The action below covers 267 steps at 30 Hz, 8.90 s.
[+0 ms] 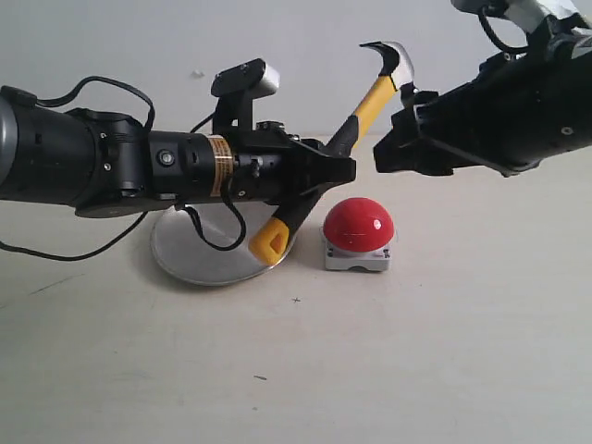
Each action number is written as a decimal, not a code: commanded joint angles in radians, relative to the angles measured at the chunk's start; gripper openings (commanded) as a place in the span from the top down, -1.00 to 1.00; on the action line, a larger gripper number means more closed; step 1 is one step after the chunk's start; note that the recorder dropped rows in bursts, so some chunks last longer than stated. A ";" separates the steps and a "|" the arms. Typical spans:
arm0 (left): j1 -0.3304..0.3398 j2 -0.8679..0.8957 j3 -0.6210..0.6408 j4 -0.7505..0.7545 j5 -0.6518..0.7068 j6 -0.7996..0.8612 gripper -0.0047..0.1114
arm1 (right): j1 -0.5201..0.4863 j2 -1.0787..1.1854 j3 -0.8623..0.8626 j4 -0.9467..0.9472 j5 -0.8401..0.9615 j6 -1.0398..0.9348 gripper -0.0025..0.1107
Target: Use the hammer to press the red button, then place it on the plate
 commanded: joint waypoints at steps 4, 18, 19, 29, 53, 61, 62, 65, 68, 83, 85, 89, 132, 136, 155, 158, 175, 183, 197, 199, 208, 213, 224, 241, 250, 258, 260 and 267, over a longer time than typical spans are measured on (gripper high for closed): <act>0.006 -0.077 0.036 0.000 0.116 0.128 0.92 | 0.002 -0.187 0.146 -0.055 -0.184 0.005 0.40; 0.006 -0.318 0.229 -0.006 0.194 0.248 0.92 | 0.002 -0.551 0.747 -0.325 -1.092 0.029 0.96; 0.006 -0.327 0.235 -0.006 0.194 0.248 0.92 | 0.002 -0.572 0.766 -0.367 -1.124 0.047 0.96; 0.006 -0.343 0.291 -0.008 0.198 0.265 0.92 | 0.002 -0.831 0.910 -0.418 -1.237 0.060 0.96; -0.086 -0.339 0.296 -0.012 0.291 0.261 0.92 | 0.000 -1.267 0.941 -0.291 -0.790 0.049 0.96; -0.122 -0.284 0.296 -0.012 0.307 0.233 0.92 | 0.000 -1.267 0.941 -0.254 -0.479 0.108 0.96; -0.122 -0.274 0.296 -0.012 0.307 0.220 0.92 | 0.000 -1.267 0.941 -0.254 -0.432 0.108 0.96; -0.122 -0.256 0.296 -0.012 0.312 0.212 0.92 | 0.000 -1.267 0.941 -0.254 -0.272 0.108 0.96; -0.122 -0.252 0.296 -0.012 0.317 0.212 0.92 | 0.000 -1.267 0.943 -0.254 -0.229 0.121 0.96; -0.122 -0.231 0.197 -0.029 0.355 0.208 0.92 | 0.000 -1.267 0.943 -0.254 -0.229 0.129 0.96; -0.122 -0.170 0.210 -0.030 0.344 0.171 0.92 | 0.000 -1.267 0.943 -0.254 -0.229 0.129 0.96; -0.130 -0.084 0.215 -0.020 0.232 0.140 0.92 | 0.000 -1.267 0.943 -0.254 -0.229 0.129 0.96; 0.339 -0.019 0.306 -0.150 -0.482 -0.228 0.92 | 0.000 -1.267 0.943 -0.254 -0.231 0.127 0.96; 0.339 0.019 0.255 -0.134 -0.435 -0.293 0.92 | 0.000 -1.267 0.943 -0.254 -0.231 0.127 0.96; 0.339 0.153 0.133 -0.024 -0.338 -0.471 0.92 | 0.000 -1.267 0.943 -0.254 -0.231 0.127 0.96; 0.339 0.170 0.132 -0.026 -0.333 -0.476 0.92 | 0.000 -1.267 0.943 -0.254 -0.231 0.127 0.96; 0.369 0.198 0.132 -0.001 -0.309 -0.506 0.92 | 0.000 -1.267 0.943 -0.254 -0.231 0.127 0.96; 0.369 0.198 0.132 0.025 -0.255 -0.506 0.92 | 0.000 -1.267 0.943 -0.254 -0.231 0.127 0.96; 0.369 0.198 0.132 0.101 -0.248 -0.521 0.69 | 0.000 -1.267 0.943 -0.254 -0.231 0.127 0.96; 0.369 0.198 0.132 0.101 -0.227 -0.525 0.53 | 0.000 -1.267 0.943 -0.254 -0.231 0.127 0.96; 0.369 0.198 0.132 0.168 -0.137 -0.551 0.10 | 0.000 -1.267 0.943 -0.254 -0.231 0.127 0.96; 0.399 0.192 0.132 0.187 -0.142 -0.572 0.10 | 0.000 -1.267 0.943 -0.254 -0.231 0.127 0.96; 0.479 -0.351 0.389 0.184 -0.148 -0.159 0.92 | 0.000 -1.267 0.943 -0.255 -0.228 0.127 0.96; 0.408 -1.624 0.891 -0.112 0.436 0.195 0.92 | 0.000 -1.267 0.943 -0.255 -0.228 0.127 0.96; 0.408 -1.891 0.997 -0.069 0.455 0.195 0.92 | 0.000 -1.267 0.943 -0.255 -0.228 0.127 0.96; 0.408 -1.891 1.015 -0.760 0.712 0.994 0.92 | 0.000 -1.267 0.943 -0.254 -0.228 0.127 0.96; 0.408 -1.891 1.030 -0.835 0.721 1.140 0.92 | 0.000 -1.267 0.943 -0.254 -0.228 0.127 0.96; 0.408 -1.891 1.111 -0.862 0.719 1.237 0.92 | 0.000 -1.267 0.943 -0.254 -0.228 0.127 0.96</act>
